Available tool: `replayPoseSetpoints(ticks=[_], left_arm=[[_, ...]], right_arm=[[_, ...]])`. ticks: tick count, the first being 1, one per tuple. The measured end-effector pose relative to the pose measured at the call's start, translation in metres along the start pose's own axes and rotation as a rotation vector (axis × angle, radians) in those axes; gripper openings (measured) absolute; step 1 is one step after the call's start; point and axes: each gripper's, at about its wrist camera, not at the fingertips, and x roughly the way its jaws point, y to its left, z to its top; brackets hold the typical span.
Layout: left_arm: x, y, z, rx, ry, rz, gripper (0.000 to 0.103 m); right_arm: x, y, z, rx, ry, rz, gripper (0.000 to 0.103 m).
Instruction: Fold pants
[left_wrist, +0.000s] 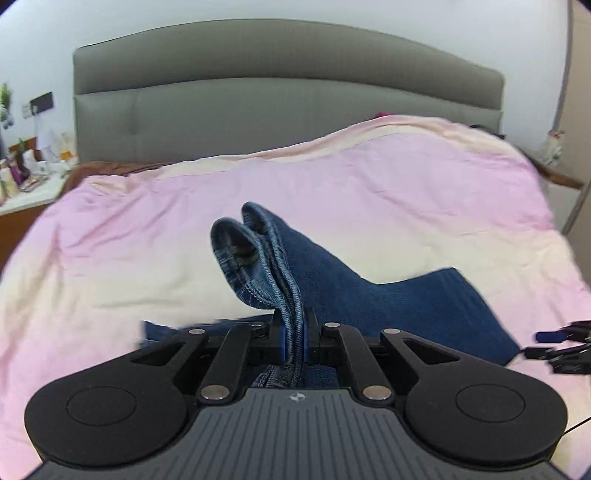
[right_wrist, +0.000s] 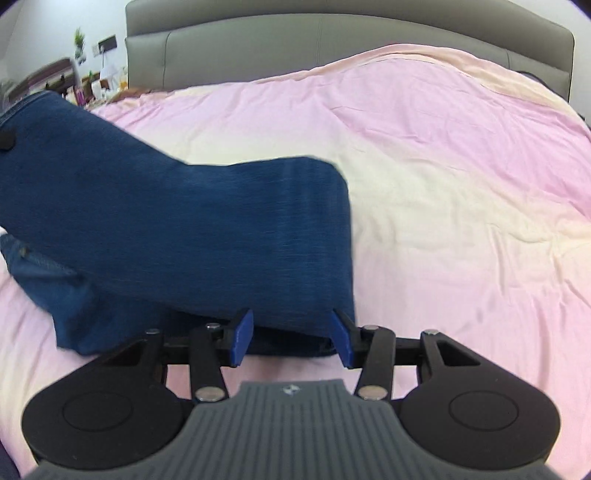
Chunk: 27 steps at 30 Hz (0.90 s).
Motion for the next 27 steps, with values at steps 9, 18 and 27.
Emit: replayPoseSetpoints(ticks=[9, 18, 27], left_arm=[[0.070, 0.089, -0.049, -0.145, 0.175, 0.092, 0.008], [0.058, 0.098, -0.048, -0.040, 0.116, 0.013, 0.009], [0.112, 0.110, -0.078, -0.065, 0.211, 0.106, 0.012]], right_arm=[[0.030, 0.030, 0.010, -0.019, 0.026, 0.081, 0.044], [0.043, 0.043, 0.015, -0.068, 0.035, 0.058, 0.044], [0.065, 0.036, 0.036, -0.033, 0.033, 0.006, 0.013]])
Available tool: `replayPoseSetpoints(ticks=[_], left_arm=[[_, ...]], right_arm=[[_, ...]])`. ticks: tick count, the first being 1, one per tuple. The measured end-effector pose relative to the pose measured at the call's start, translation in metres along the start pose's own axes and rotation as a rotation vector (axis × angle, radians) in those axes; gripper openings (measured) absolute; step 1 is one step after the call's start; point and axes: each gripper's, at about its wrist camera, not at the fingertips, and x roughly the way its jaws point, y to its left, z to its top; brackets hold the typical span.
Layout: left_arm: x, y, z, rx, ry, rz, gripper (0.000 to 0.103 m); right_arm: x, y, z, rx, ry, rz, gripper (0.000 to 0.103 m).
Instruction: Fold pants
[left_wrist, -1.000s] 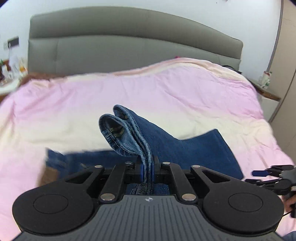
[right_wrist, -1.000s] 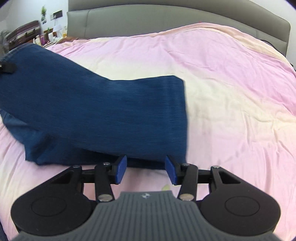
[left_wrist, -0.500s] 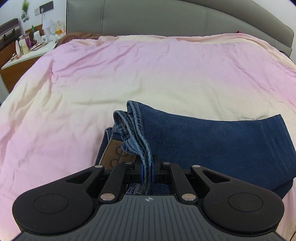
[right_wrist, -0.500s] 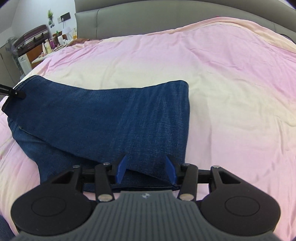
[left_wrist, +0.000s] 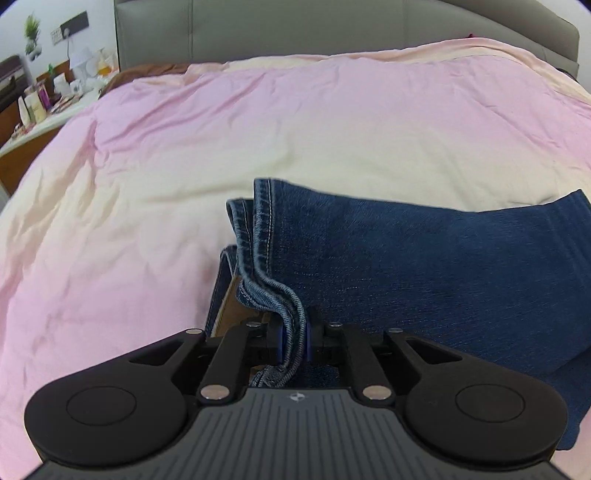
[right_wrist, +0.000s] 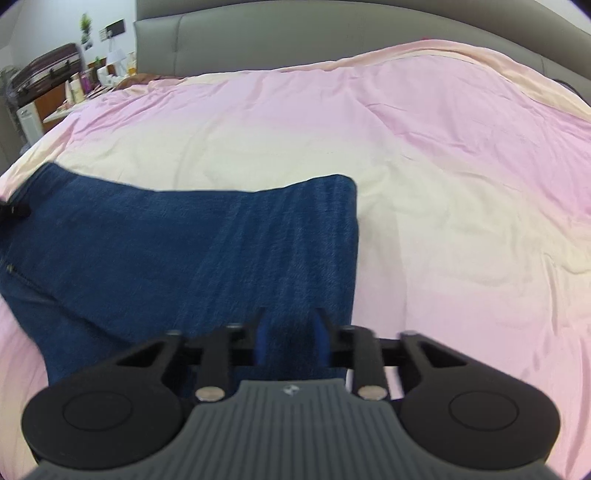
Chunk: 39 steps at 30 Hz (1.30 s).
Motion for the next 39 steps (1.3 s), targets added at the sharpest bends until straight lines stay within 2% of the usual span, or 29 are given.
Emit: replayPoseSetpoints(ticks=[4, 8, 10, 11, 13, 15, 19, 20, 22, 25, 28, 31, 34, 39], left_arm=[[0.009, 0.003, -0.006, -0.017, 0.006, -0.008, 0.012], [0.012, 0.009, -0.009, -0.031, -0.003, -0.038, 0.013], [0.014, 0.015, -0.010, -0.051, -0.001, -0.061, 0.016], [0.016, 0.018, -0.010, -0.061, 0.002, -0.070, 0.016], [0.019, 0.020, -0.009, -0.063, 0.006, -0.077, 0.018], [0.022, 0.019, -0.008, -0.061, 0.014, -0.071, 0.018], [0.016, 0.021, -0.007, -0.082, 0.025, -0.070, 0.024], [0.013, 0.023, -0.007, -0.097, 0.025, -0.070, 0.026], [0.004, 0.025, -0.008, -0.103, 0.022, -0.044, 0.039], [-0.015, 0.025, -0.015, -0.102, 0.015, -0.034, 0.043], [-0.028, 0.022, -0.024, -0.092, 0.016, -0.033, 0.043], [-0.027, 0.016, -0.032, -0.081, 0.038, -0.005, 0.043], [-0.017, 0.016, -0.037, -0.126, 0.046, 0.029, 0.043], [-0.016, 0.015, -0.037, -0.144, 0.044, 0.087, 0.049]], right_arm=[[0.015, -0.006, 0.028, -0.020, -0.044, -0.003, 0.013], [0.057, -0.016, 0.068, -0.013, -0.056, -0.034, 0.013], [0.087, -0.026, 0.081, 0.020, -0.028, -0.057, 0.004], [0.102, -0.031, 0.083, 0.034, 0.003, -0.069, 0.000], [0.129, -0.039, 0.083, 0.055, 0.059, -0.088, 0.000], [0.141, -0.043, 0.080, 0.058, 0.068, -0.088, 0.000], [0.134, -0.039, 0.082, 0.035, 0.059, -0.099, 0.000], [0.125, -0.036, 0.080, 0.020, 0.056, -0.084, 0.000], [0.101, -0.030, 0.072, -0.003, 0.049, -0.044, 0.002], [0.057, -0.018, 0.046, -0.043, 0.036, 0.022, 0.003], [0.029, -0.010, 0.015, -0.064, 0.063, 0.055, 0.006], [0.029, -0.005, -0.016, -0.103, 0.097, 0.033, 0.006], [0.044, -0.007, -0.039, -0.094, 0.111, 0.030, 0.005], [0.055, -0.006, -0.044, -0.091, 0.117, 0.023, 0.005]])
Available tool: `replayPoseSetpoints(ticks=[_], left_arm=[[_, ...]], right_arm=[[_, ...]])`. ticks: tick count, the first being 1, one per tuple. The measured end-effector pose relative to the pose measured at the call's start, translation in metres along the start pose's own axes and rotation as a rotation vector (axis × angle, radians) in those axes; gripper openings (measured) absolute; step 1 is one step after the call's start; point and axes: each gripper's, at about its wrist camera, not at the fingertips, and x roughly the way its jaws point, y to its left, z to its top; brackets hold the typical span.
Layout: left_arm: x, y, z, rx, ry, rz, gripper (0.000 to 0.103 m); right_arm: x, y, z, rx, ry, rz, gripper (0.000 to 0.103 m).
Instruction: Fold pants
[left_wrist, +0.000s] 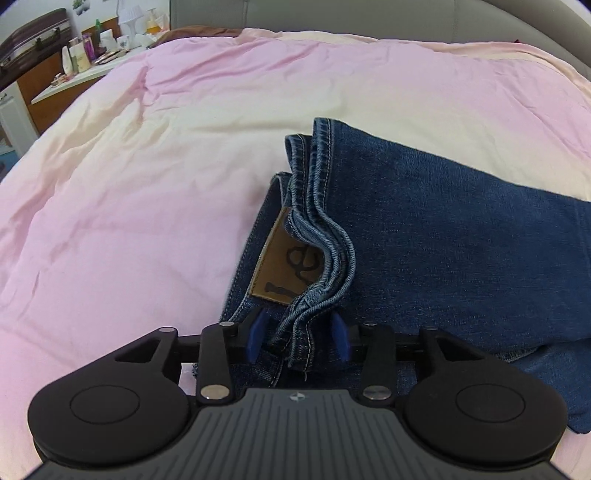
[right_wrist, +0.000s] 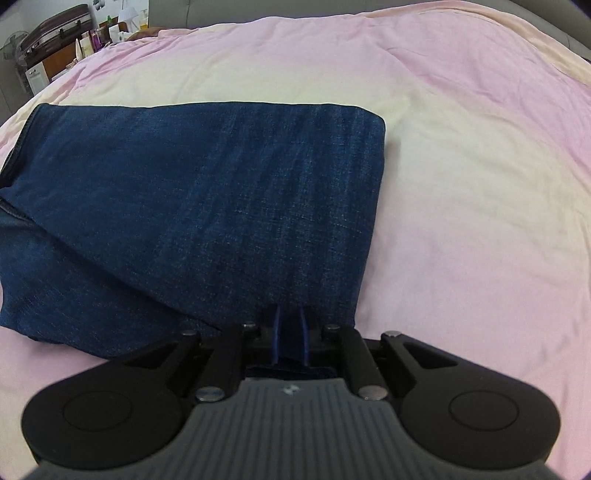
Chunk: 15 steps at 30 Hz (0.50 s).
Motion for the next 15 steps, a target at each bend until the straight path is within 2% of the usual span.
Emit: replayPoseSetpoints(ticks=[3, 5, 6, 7, 9, 12, 15], left_arm=[[-0.026, 0.002, -0.001, -0.030, -0.047, 0.058, 0.050], [-0.044, 0.009, -0.005, -0.075, -0.083, 0.072, 0.059], [-0.053, 0.016, -0.009, -0.124, -0.095, 0.061, 0.067], [-0.060, 0.023, -0.014, -0.185, -0.102, 0.041, 0.076], [-0.067, 0.035, -0.026, -0.313, -0.102, -0.024, 0.087], [-0.063, 0.048, -0.046, -0.514, -0.094, -0.121, 0.088], [-0.049, 0.056, -0.065, -0.679, -0.102, -0.181, 0.088]], right_arm=[[-0.011, 0.000, 0.006, 0.002, 0.025, -0.006, 0.007], [-0.027, -0.006, 0.004, 0.027, 0.011, 0.015, 0.019], [-0.035, -0.008, 0.001, 0.035, -0.003, 0.024, 0.033], [-0.044, -0.011, -0.003, 0.043, -0.017, 0.027, 0.039], [-0.056, -0.016, -0.011, 0.070, -0.037, 0.030, 0.042], [-0.066, -0.034, -0.020, 0.182, -0.060, 0.068, 0.062], [-0.068, -0.053, -0.024, 0.323, -0.078, 0.102, 0.063]])
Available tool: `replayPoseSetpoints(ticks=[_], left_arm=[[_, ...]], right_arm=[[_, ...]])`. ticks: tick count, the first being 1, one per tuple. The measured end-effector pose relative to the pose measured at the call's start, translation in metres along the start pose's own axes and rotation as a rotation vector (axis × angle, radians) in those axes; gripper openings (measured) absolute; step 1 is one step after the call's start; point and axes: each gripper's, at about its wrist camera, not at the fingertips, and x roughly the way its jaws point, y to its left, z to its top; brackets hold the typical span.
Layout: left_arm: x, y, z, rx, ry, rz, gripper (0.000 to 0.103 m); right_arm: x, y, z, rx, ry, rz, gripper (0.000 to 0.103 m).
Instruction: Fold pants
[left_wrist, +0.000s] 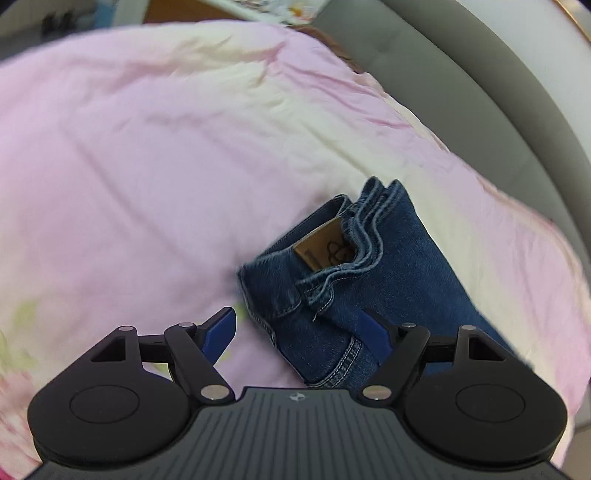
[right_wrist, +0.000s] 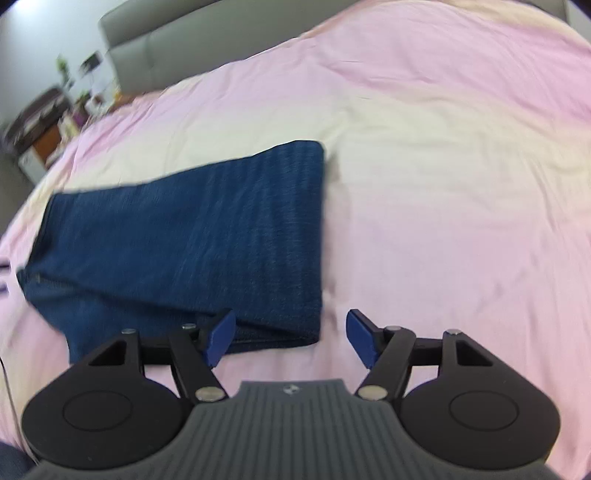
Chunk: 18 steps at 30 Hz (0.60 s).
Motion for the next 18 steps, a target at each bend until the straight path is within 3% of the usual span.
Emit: replayPoseSetpoints(ticks=[5, 10, 14, 16, 18], left_arm=[[0.022, 0.016, -0.006, -0.178, -0.034, -0.079, 0.088], [0.046, 0.011, -0.009, -0.160, -0.036, -0.068, 0.086], [0.054, 0.003, -0.009, -0.086, -0.046, -0.031, 0.066], [0.051, -0.001, -0.009, -0.055, -0.061, -0.028, 0.052], [0.043, -0.011, -0.008, -0.013, -0.082, -0.016, 0.036]], right_arm=[[0.013, -0.030, 0.007, 0.210, -0.009, 0.053, 0.063], [0.039, -0.053, 0.001, 0.385, 0.006, 0.131, 0.061], [0.065, -0.063, -0.010, 0.483, 0.006, 0.202, 0.061], [0.072, -0.062, -0.011, 0.513, -0.008, 0.243, 0.042], [0.075, -0.057, -0.010, 0.531, 0.008, 0.271, 0.033]])
